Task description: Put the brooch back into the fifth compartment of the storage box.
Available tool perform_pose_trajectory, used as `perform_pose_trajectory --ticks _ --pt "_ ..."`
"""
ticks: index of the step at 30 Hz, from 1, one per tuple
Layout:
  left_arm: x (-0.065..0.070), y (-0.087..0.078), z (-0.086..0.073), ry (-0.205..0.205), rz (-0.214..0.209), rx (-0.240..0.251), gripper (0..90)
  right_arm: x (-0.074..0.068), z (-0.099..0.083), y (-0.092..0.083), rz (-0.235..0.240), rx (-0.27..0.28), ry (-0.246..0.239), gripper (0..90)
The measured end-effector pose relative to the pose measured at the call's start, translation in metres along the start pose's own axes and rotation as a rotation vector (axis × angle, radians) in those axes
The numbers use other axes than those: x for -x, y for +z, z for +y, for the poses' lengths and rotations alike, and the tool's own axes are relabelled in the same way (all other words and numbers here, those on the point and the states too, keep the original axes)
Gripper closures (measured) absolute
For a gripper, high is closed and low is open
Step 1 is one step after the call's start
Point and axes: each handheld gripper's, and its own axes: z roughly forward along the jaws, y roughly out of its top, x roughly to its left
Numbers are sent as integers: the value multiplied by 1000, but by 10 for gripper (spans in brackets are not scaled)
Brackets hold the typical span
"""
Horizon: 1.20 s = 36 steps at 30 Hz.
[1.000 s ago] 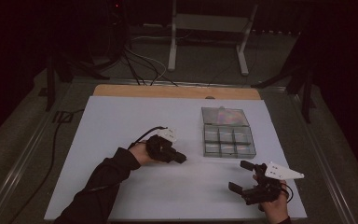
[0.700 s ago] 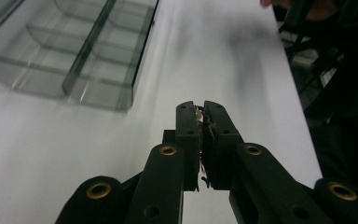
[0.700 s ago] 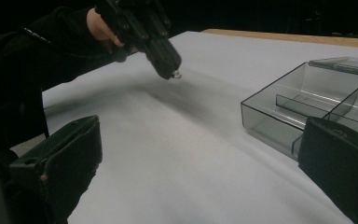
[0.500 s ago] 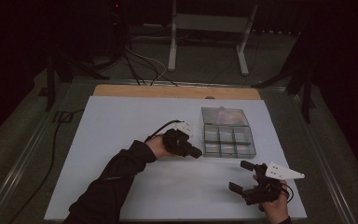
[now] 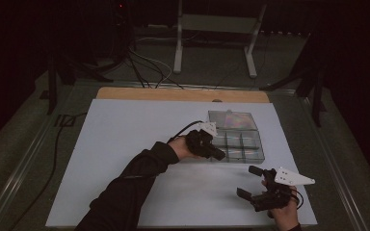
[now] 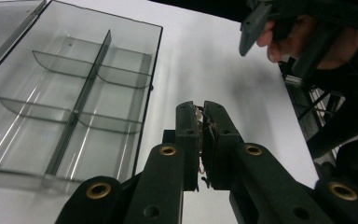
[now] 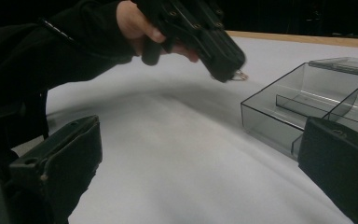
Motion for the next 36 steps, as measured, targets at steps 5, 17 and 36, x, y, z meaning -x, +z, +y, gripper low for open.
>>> perform_pose_trajectory --ticks 5,17,36 --pt "-3 11 8 1 -12 11 873 0 0 0 1 0 -2 0" --pt "-11 37 19 -14 14 40 872 1 -1 0 8 0 -1 0" --pt "-37 52 25 -113 116 95 716 1 -1 -1 8 -1 1 0"
